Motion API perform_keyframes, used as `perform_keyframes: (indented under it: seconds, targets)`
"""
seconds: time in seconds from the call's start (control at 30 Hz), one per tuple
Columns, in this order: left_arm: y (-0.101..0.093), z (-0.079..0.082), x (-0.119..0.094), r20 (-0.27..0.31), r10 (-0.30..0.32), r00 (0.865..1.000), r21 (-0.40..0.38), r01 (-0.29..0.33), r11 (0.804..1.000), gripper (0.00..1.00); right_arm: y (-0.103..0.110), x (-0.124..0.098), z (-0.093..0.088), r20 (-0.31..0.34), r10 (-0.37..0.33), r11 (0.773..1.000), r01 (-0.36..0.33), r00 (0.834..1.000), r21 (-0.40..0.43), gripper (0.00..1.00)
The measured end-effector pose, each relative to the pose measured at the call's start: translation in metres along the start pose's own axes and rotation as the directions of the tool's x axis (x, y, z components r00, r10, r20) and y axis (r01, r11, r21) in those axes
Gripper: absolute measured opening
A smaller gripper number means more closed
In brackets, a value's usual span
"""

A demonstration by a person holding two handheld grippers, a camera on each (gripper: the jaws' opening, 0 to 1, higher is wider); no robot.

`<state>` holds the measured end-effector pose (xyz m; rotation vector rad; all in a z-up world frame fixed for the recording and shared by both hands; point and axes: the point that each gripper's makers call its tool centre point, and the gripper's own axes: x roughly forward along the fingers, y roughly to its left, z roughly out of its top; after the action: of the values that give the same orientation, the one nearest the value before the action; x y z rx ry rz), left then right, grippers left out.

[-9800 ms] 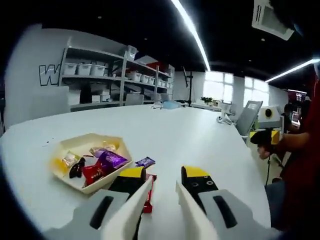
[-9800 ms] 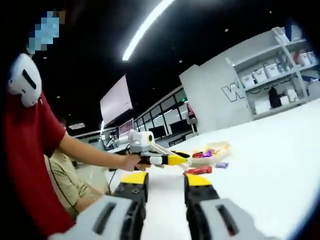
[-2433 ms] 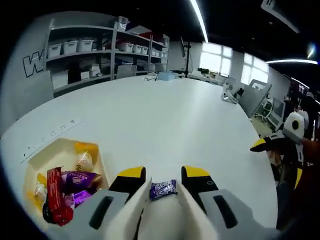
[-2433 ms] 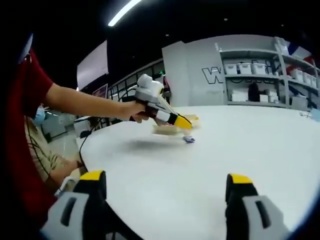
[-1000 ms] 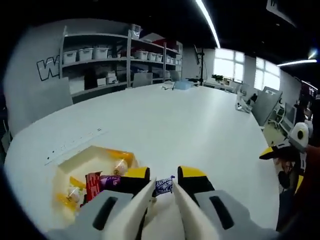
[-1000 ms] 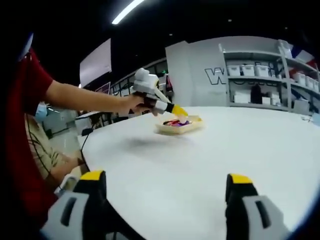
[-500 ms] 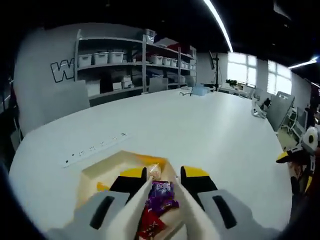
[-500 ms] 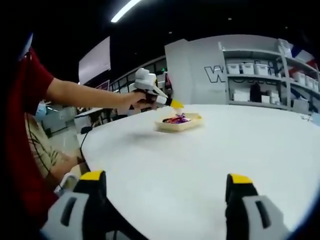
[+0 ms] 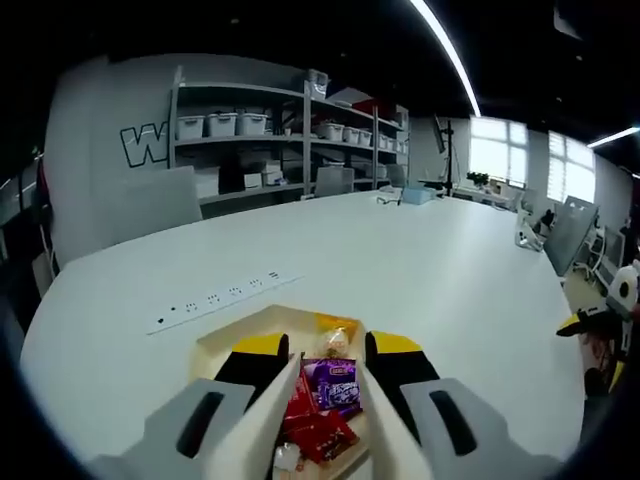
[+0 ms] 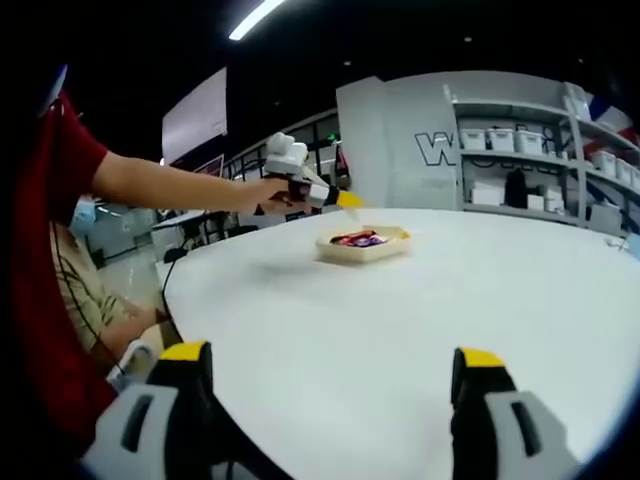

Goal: Place the target food into the container with the food tongs after gripping and lifting it, then release it inside without dropping or visibly crushing the food.

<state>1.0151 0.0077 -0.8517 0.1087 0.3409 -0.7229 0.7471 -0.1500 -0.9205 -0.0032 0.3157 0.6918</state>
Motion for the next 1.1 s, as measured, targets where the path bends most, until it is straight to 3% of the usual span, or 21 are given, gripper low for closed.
perform_keyframes:
  seconds: [0.3, 0.47, 0.8, 1.1]
  targets:
    - [-0.006, 0.007, -0.015, 0.031, -0.005, 1.0, 0.01, 0.005, 1.0, 0.29, 0.003, 0.0, 0.008, 0.008, 0.01, 1.0, -0.01, 1.0, -0.017, 0.99]
    - [-0.01, -0.002, -0.024, 0.021, -0.008, 1.0, 0.054, 0.006, 0.999, 0.29, 0.014, 0.001, 0.009, 0.007, 0.047, 0.998, -0.047, 0.999, -0.035, 0.99]
    - [-0.017, -0.013, -0.046, 0.02, -0.012, 1.0, 0.058, 0.011, 0.998, 0.29, 0.022, 0.004, 0.017, 0.009, 0.067, 0.995, -0.066, 0.998, -0.073, 0.99]
    - [-0.028, -0.034, -0.066, 0.005, -0.025, 1.0, 0.055, 0.024, 0.998, 0.29, 0.034, 0.011, 0.021, 0.012, 0.094, 0.991, -0.092, 0.996, -0.101, 0.99]
